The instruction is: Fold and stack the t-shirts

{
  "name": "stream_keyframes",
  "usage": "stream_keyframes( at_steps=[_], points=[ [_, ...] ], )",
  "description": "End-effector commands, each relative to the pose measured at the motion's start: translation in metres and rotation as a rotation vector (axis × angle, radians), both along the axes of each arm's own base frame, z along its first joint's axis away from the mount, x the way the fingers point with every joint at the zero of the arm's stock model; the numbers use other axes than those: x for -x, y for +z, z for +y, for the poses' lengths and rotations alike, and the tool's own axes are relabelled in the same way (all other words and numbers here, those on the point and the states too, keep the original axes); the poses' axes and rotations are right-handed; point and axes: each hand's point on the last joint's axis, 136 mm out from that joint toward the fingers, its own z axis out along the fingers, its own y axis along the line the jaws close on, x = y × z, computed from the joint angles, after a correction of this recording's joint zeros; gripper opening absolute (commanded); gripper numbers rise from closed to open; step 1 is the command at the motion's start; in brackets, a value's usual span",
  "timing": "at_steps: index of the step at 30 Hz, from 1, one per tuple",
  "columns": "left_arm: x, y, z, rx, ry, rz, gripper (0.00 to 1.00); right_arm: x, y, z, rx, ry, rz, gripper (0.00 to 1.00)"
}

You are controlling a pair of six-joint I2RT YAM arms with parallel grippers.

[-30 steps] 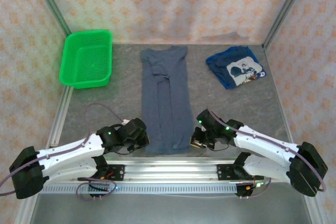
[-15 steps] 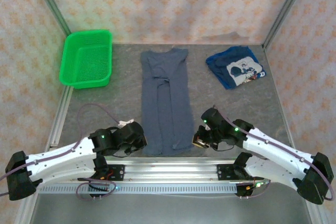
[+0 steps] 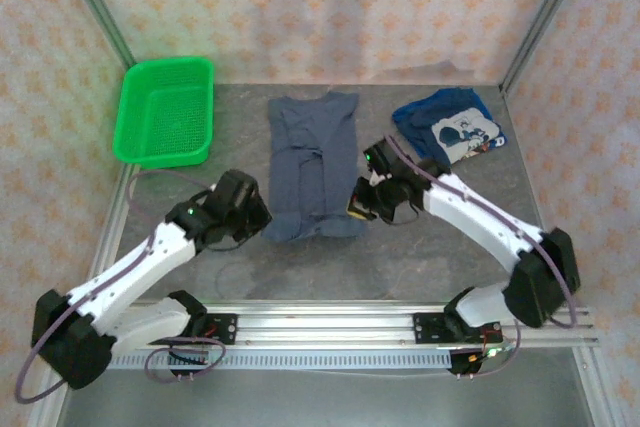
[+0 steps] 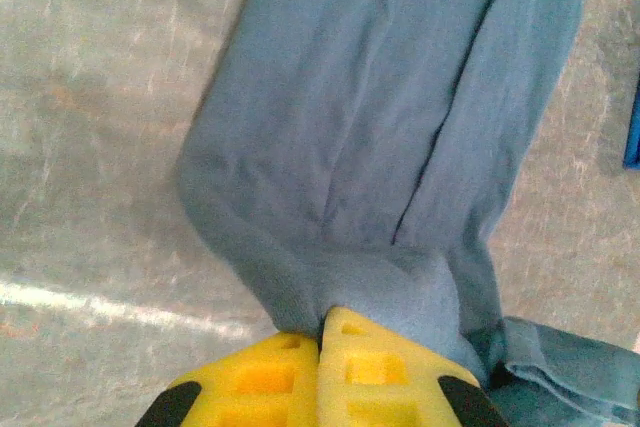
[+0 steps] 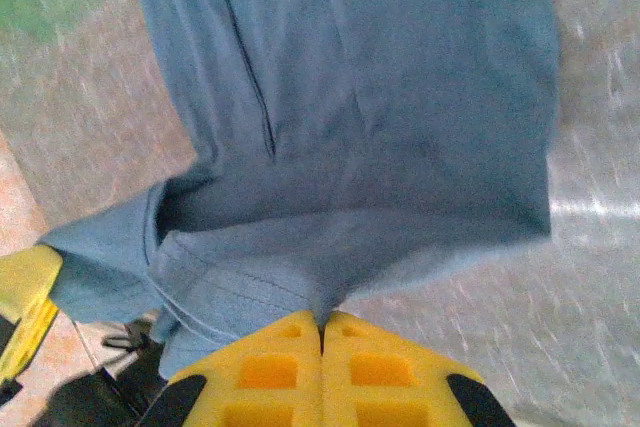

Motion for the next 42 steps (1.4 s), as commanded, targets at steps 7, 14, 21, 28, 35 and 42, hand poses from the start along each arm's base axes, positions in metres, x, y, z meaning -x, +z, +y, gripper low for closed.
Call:
stream_keyframes(
  at_steps=[7,14,21,28,35,42],
  points=[
    [-0.102,0.016,0.004,-0.003,-0.096,-0.021,0.01,-0.083,-0.020,-0.014,0.079,0.061,0.020,0.00],
    [-0.148,-0.008,0.015,-0.006,-0.098,0.030,0.00,-0.131,-0.044,-0.027,0.112,0.049,0.044,0.00],
    [-0.180,-0.026,0.018,-0.005,-0.110,0.057,0.00,-0.160,-0.060,-0.030,0.131,0.064,0.067,0.00],
    [-0.203,-0.051,0.021,-0.024,-0.118,0.103,0.00,-0.184,-0.076,-0.027,0.122,0.045,0.085,0.00],
    [-0.225,-0.071,0.025,-0.005,-0.088,0.118,0.12,-0.213,-0.091,-0.023,0.111,0.003,0.079,0.17],
    [-0.275,0.001,0.019,0.083,-0.030,-0.058,0.59,-0.271,-0.018,-0.030,-0.055,-0.146,-0.138,0.45]
  ],
)
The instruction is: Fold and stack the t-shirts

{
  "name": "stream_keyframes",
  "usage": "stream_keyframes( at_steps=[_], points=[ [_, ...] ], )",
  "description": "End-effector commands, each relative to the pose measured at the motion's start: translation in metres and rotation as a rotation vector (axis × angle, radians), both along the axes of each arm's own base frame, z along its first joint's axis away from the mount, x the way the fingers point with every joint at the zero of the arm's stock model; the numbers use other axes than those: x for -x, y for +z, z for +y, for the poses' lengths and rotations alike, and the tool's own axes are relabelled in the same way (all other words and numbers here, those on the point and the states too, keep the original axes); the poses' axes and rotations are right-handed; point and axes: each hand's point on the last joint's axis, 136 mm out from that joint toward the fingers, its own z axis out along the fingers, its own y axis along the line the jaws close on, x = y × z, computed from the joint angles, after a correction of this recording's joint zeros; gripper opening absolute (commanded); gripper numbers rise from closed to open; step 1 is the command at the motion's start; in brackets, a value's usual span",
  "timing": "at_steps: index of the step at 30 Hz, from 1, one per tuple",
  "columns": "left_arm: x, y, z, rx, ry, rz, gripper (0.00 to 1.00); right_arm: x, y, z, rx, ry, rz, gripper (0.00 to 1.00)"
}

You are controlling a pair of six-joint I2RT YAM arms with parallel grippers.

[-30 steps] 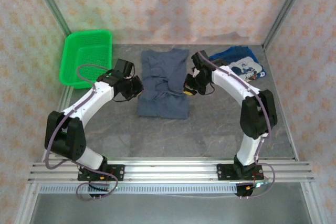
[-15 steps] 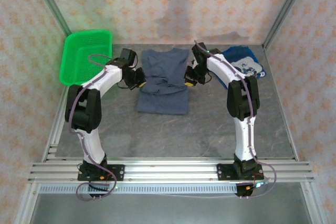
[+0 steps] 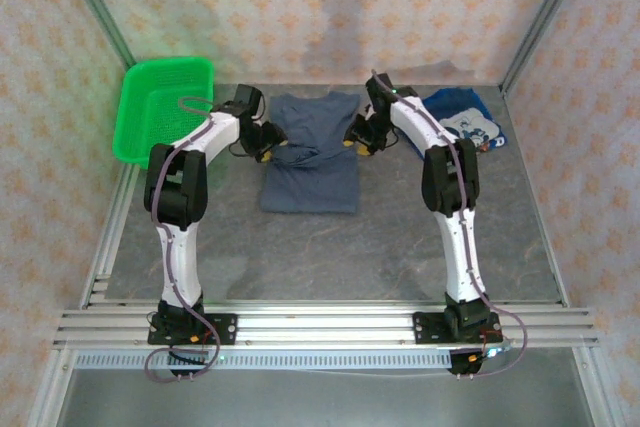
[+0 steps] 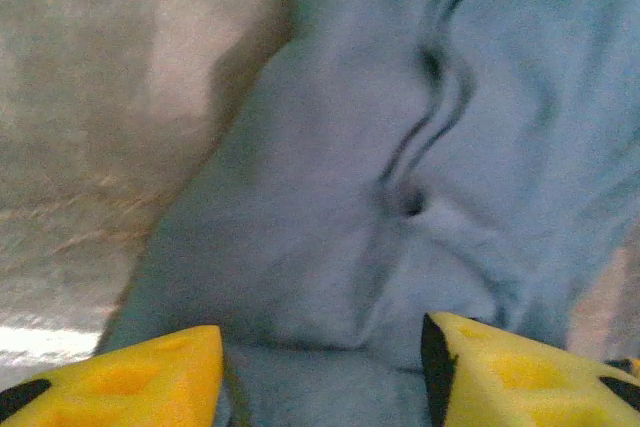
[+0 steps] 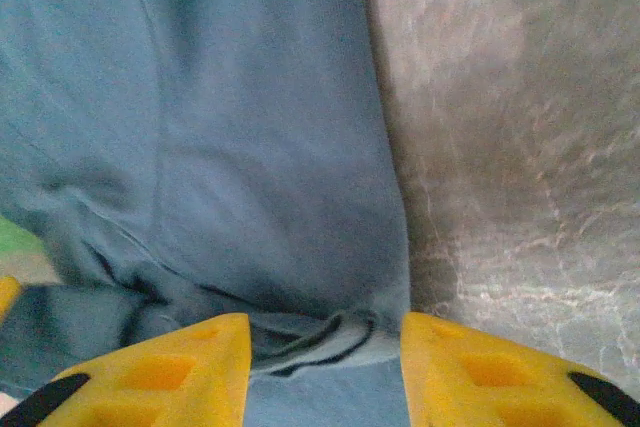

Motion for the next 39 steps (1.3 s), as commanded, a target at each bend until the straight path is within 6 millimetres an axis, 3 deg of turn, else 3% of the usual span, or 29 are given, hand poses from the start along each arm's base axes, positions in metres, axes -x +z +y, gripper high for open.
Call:
stream_keyframes(
  at_steps=[1,4,8,12,14,17,21,26,29,31,35,39],
  points=[
    [-0.028,0.085,0.001,0.066,0.043,-0.186,0.61,-0.028,0.080,-0.008,-0.101,-0.081,-0.207,0.46],
    [-0.019,0.124,0.007,0.056,0.049,-0.247,0.66,-0.006,0.108,-0.009,-0.145,-0.082,-0.246,0.47],
    [0.029,0.138,0.020,-0.025,0.001,-0.227,0.68,0.043,0.109,-0.008,-0.196,-0.083,-0.216,0.45],
    [0.087,0.109,0.024,-0.035,-0.036,-0.159,0.59,0.087,0.093,0.008,-0.254,-0.050,-0.196,0.35],
    [0.107,0.090,0.024,-0.038,-0.042,-0.122,0.49,0.098,0.079,0.017,-0.258,-0.030,-0.178,0.24],
    [0.122,0.057,0.017,0.003,-0.039,-0.065,0.22,0.097,0.055,0.033,-0.277,-0.024,-0.137,0.08],
    [0.116,0.031,0.001,0.028,-0.075,-0.021,0.08,0.078,0.029,0.049,-0.289,-0.040,-0.111,0.05],
    [0.097,-0.002,-0.011,0.020,-0.116,0.048,0.07,0.050,0.005,0.057,-0.280,-0.076,-0.087,0.04],
    [0.073,-0.020,-0.013,0.004,-0.106,0.068,0.07,0.030,-0.005,0.061,-0.274,-0.093,-0.083,0.03],
    [0.049,-0.023,-0.013,-0.005,-0.087,0.055,0.07,0.013,-0.011,0.060,-0.272,-0.117,-0.085,0.03],
    [0.003,-0.011,-0.005,-0.030,-0.035,0.001,0.09,-0.014,-0.005,0.053,-0.285,-0.172,-0.116,0.07],
    [-0.024,-0.005,0.006,-0.060,-0.009,-0.009,0.14,-0.031,0.008,0.039,-0.290,-0.226,-0.146,0.12]
  ],
)
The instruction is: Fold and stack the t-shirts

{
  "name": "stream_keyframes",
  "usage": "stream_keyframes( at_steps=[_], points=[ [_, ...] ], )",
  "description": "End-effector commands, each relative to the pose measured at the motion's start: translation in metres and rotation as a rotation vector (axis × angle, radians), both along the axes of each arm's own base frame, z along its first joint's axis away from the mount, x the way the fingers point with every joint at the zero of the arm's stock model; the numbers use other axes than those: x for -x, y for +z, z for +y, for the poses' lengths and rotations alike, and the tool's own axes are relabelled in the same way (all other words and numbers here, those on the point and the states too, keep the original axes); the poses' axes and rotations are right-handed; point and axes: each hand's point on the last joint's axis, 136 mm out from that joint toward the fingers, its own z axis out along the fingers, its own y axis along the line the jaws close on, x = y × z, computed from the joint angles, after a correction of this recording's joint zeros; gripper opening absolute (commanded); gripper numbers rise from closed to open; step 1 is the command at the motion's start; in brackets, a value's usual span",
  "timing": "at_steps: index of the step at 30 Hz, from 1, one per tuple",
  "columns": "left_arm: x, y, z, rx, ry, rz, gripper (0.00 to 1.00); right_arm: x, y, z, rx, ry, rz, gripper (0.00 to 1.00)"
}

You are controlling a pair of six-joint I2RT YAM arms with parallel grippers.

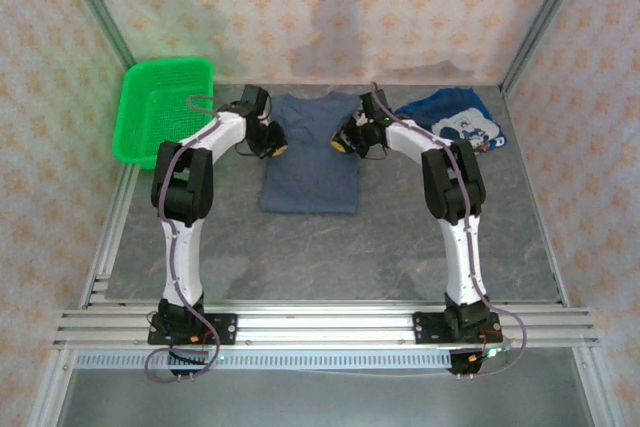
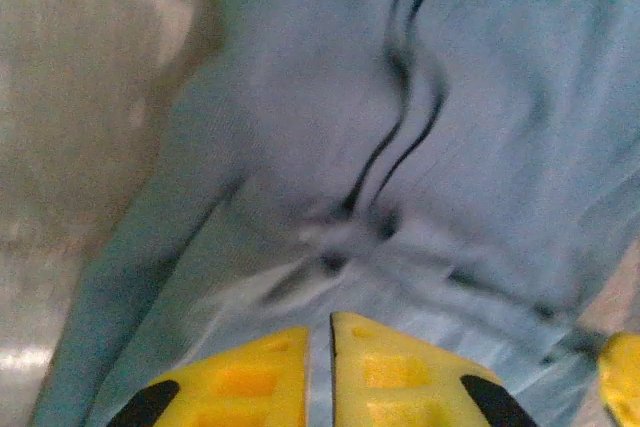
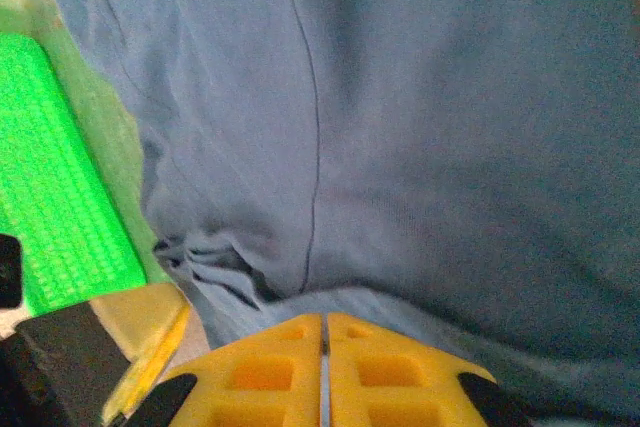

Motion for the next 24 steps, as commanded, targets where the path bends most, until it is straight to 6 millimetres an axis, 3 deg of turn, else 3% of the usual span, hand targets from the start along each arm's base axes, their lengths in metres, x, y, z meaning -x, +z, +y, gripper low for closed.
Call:
stream_keyframes(
  at_steps=[1,3,5,7,10,14,18,21,24],
  points=[
    [-0.013,0.020,0.018,-0.021,0.055,-0.018,0.17,-0.020,0.027,-0.013,-0.014,-0.070,-0.068,0.14],
    [-0.013,0.050,0.022,-0.010,0.062,-0.083,0.30,-0.014,0.053,-0.019,0.005,-0.065,-0.129,0.22],
    [-0.003,0.087,0.024,0.000,0.049,-0.150,0.45,0.005,0.074,-0.030,0.050,-0.048,-0.155,0.34],
    [0.022,0.121,0.027,0.004,0.022,-0.204,0.62,0.035,0.089,-0.043,0.095,-0.024,-0.153,0.50],
    [0.071,0.145,0.030,0.002,-0.039,-0.219,0.71,0.087,0.099,-0.061,0.138,0.003,-0.131,0.67],
    [0.139,0.138,0.033,0.030,-0.069,-0.186,0.79,0.152,0.095,-0.074,0.081,-0.009,-0.110,0.80],
    [0.192,0.099,0.033,0.081,-0.051,-0.137,0.84,0.204,0.068,-0.075,0.035,0.002,-0.068,0.83],
    [0.207,0.072,0.025,0.170,-0.018,-0.128,0.84,0.214,0.053,-0.068,-0.015,0.001,-0.052,0.82],
    [0.205,0.055,0.021,0.226,0.014,-0.134,0.84,0.214,0.037,-0.060,-0.020,0.011,-0.026,0.80]
  ],
)
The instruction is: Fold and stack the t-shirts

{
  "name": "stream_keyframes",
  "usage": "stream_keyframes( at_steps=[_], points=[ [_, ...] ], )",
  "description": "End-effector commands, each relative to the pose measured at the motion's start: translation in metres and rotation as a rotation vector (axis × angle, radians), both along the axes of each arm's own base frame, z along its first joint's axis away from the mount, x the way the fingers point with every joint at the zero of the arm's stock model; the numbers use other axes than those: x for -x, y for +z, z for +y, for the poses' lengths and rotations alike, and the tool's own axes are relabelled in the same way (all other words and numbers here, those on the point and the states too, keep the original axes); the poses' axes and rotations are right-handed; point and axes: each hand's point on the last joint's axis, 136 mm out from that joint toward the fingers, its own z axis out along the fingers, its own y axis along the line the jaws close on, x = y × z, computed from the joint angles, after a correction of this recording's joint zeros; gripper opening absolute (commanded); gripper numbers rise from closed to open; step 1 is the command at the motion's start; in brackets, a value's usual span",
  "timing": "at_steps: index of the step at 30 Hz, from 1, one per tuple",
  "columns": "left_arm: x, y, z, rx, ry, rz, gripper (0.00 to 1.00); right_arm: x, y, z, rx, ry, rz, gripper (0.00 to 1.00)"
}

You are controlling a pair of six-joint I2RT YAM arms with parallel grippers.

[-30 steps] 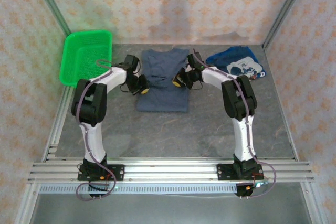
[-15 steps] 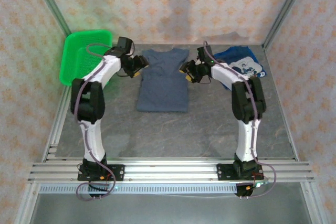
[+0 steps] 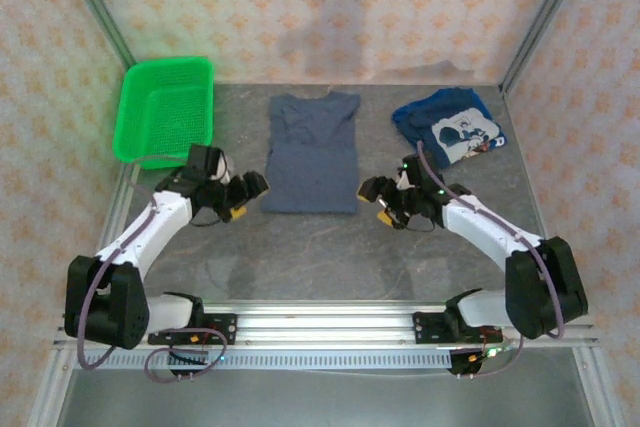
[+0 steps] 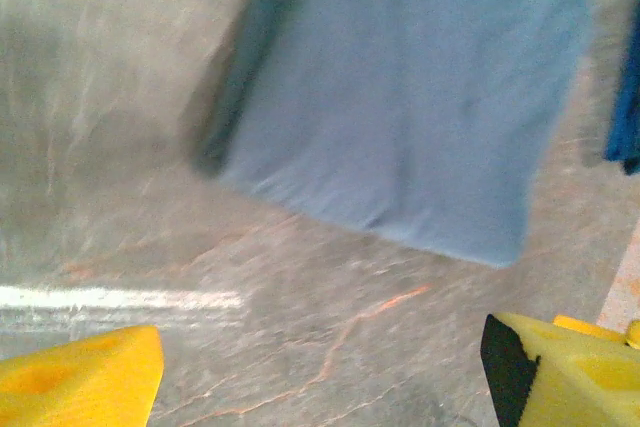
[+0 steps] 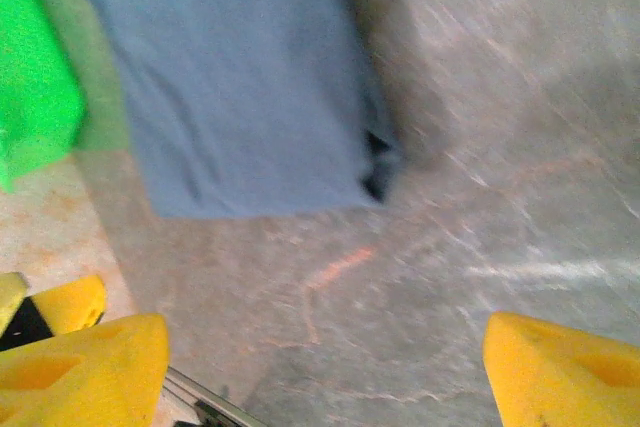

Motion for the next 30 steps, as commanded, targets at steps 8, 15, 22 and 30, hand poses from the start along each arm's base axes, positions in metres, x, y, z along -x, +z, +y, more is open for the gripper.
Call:
stream_keyframes(
  at_steps=[8,15,22,30],
  points=[
    [-0.034,-0.026,-0.011,0.117,0.071,-0.044,0.77,-0.031,-0.027,0.042,-0.127,-0.021,0.003,0.72],
    [-0.053,-0.048,-0.012,0.120,0.098,-0.009,0.72,-0.047,-0.048,0.055,-0.130,-0.041,0.033,0.66],
    [-0.065,-0.063,-0.012,0.112,0.122,0.017,0.65,-0.063,-0.061,0.061,-0.123,-0.054,0.055,0.52],
    [-0.080,-0.060,-0.037,0.094,0.051,0.037,0.21,-0.072,-0.057,0.063,-0.084,-0.053,0.084,0.09]
  ],
)
